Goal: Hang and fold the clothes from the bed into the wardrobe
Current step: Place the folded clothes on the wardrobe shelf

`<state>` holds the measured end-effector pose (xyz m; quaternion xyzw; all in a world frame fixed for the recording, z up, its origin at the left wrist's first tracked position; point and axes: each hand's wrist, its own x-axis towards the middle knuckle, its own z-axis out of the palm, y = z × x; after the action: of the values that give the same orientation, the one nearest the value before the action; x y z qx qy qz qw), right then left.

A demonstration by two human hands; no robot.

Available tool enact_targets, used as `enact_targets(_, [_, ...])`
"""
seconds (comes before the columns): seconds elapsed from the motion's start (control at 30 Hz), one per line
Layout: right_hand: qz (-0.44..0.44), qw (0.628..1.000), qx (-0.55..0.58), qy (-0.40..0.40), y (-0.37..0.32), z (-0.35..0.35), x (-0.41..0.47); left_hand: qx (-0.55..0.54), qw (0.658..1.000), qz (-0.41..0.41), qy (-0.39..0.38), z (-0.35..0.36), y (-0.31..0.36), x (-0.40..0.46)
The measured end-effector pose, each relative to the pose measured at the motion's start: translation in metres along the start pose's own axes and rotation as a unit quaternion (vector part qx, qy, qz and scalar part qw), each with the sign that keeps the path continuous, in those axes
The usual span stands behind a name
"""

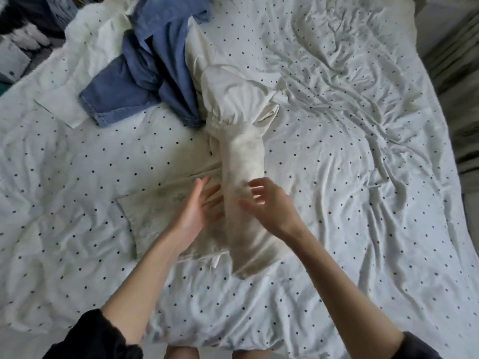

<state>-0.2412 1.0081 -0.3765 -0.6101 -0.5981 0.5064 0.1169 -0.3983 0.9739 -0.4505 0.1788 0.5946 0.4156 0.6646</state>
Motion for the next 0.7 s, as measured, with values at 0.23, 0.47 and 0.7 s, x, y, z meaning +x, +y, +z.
enact_targets(0.23, [-0.023, 0.998, -0.051, 0.004, -0.007, 0.100, 0.006, 0.114, 0.988, -0.072, 0.071, -0.086, -0.013, -0.006])
enact_targets(0.47, [0.139, 0.973, -0.136, 0.122, 0.029, 0.096, 0.042, 0.415, 0.905, 0.089, -0.020, -0.088, -0.059, -0.008])
enact_targets(0.7, [0.238, 0.959, 0.093, 0.121, 0.029, 0.083, 0.047, 0.650, 0.749, 0.123, -0.021, -0.088, -0.082, -0.004])
